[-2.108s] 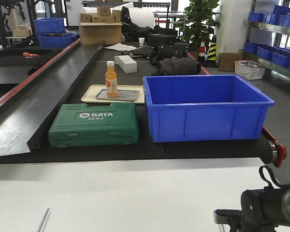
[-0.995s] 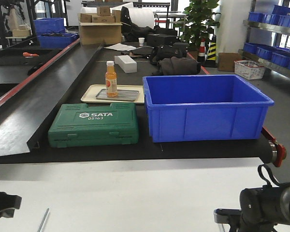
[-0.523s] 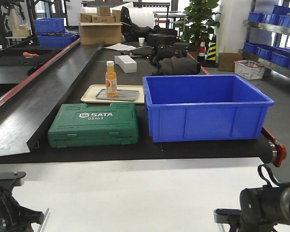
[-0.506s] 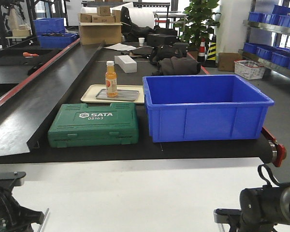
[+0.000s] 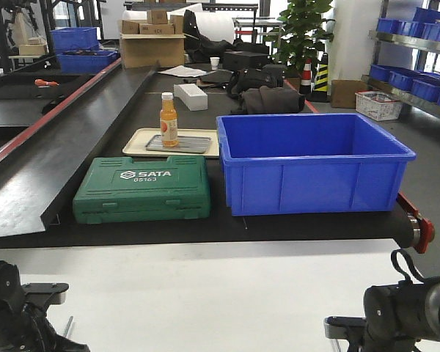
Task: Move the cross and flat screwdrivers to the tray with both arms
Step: 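Lower the left gripper onto the other green-handled screwdriver and close it, then lift both held screwdrivers upright off the table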
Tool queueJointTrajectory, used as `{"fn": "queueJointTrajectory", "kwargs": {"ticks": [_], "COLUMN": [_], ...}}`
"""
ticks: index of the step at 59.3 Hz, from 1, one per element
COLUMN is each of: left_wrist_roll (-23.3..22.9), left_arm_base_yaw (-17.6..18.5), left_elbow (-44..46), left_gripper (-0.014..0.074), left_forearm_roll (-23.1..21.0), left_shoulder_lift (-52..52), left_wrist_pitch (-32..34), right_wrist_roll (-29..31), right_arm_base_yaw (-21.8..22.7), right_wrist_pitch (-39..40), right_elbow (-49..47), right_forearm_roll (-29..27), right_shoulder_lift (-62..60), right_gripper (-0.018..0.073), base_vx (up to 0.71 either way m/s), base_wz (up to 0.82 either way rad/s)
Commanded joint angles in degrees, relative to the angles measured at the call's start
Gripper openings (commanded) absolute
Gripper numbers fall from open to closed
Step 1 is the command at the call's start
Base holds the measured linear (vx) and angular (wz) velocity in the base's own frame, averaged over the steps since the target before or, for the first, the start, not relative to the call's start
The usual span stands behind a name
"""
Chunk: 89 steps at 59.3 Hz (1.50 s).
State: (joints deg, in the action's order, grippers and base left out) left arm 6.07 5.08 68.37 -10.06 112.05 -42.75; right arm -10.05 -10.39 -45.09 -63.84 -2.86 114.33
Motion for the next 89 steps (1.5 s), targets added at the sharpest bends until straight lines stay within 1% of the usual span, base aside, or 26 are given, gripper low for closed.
{"fn": "queueJointTrajectory", "kwargs": {"ticks": [1, 17, 22, 33, 38, 51, 63, 71, 89], "left_wrist_roll": [-1.0, -1.9, -3.5, -8.9, -9.6, -13.4, -13.5, -15.1, -15.6], "left_arm_base_yaw": [0.3, 0.3, 0.3, 0.3, 0.3, 0.3, 0.3, 0.3, 0.3], "left_elbow": [1.5, 1.5, 1.5, 1.5, 1.5, 1.5, 1.5, 1.5, 1.5], "left_gripper": [0.0451, 0.0451, 0.0451, 0.0451, 0.0451, 0.0451, 0.0451, 0.0451, 0.0450], "left_forearm_roll": [-0.8, -0.8, -0.7, -0.8, -0.8, -0.8, -0.9, -0.8, -0.7], "left_shoulder_lift": [-2.1, -2.1, -2.1, -2.1, -2.1, -2.1, -2.1, -2.2, -2.4], "left_wrist_pitch": [1.0, -0.3, -0.7, -0.6, -0.4, -0.5, -1.5, -1.7, -1.9], "right_wrist_roll": [1.0, 1.2, 1.2, 1.2, 1.2, 1.2, 1.3, 1.7, 3.3], "right_arm_base_yaw": [0.0, 0.0, 0.0, 0.0, 0.0, 0.0, 0.0, 0.0, 0.0], "right_wrist_pitch": [2.3, 2.4, 2.4, 2.4, 2.4, 2.1, 2.4, 2.8, 2.8], "right_elbow": [-0.1, -0.1, -0.1, -0.1, -0.1, -0.1, -0.1, -0.1, -0.1], "right_forearm_roll": [-0.7, -0.7, -0.7, -0.7, -0.7, -0.7, -0.7, -0.7, -0.7], "right_shoulder_lift": [-0.2, -0.2, -0.2, -0.2, -0.2, -0.2, -0.2, -0.2, -0.2], "right_gripper": [-0.0008, -0.0008, -0.0008, -0.0008, -0.0008, -0.0008, -0.0008, -0.0008, -0.0008], "base_vx": [0.00, 0.00, 0.00, 0.00, 0.00, 0.00, 0.00, 0.00, 0.00], "base_wz": [0.00, 0.00, 0.00, 0.00, 0.00, 0.00, 0.00, 0.00, 0.00]}}
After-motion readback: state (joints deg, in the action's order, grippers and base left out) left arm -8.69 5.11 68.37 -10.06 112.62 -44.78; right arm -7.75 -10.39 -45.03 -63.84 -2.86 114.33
